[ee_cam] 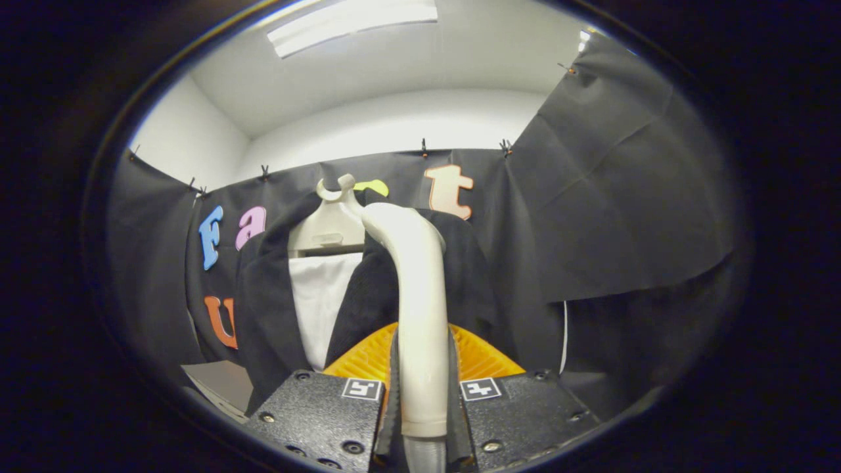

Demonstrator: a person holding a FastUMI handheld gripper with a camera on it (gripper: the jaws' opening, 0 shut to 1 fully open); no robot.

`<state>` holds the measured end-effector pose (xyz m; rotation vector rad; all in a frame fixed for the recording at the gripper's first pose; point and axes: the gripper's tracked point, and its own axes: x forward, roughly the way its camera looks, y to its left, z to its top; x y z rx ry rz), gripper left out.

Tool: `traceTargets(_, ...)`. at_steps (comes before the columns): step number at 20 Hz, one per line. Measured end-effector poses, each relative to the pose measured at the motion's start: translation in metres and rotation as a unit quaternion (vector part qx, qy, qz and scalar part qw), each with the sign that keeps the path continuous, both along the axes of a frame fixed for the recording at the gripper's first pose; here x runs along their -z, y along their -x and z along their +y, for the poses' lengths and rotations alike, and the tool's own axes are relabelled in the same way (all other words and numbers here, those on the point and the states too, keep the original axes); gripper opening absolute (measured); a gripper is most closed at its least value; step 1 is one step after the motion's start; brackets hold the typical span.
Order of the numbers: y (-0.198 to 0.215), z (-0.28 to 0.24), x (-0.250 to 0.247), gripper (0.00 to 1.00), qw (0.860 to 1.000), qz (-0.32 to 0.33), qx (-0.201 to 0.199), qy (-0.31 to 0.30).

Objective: Iron the clothes twice with a garment steamer, once on the left side and once on the right side.

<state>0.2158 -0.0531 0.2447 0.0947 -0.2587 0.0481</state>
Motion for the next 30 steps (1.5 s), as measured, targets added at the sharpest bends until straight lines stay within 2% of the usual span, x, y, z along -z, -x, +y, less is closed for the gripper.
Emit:
traceTargets(13,0.034,-0.002,0.106,0.3,0.993,0.101,0.053,0.021)
traceTargets(30,0.065,0.006,0.207,0.3,0.981,0.179,0.069,0.031)
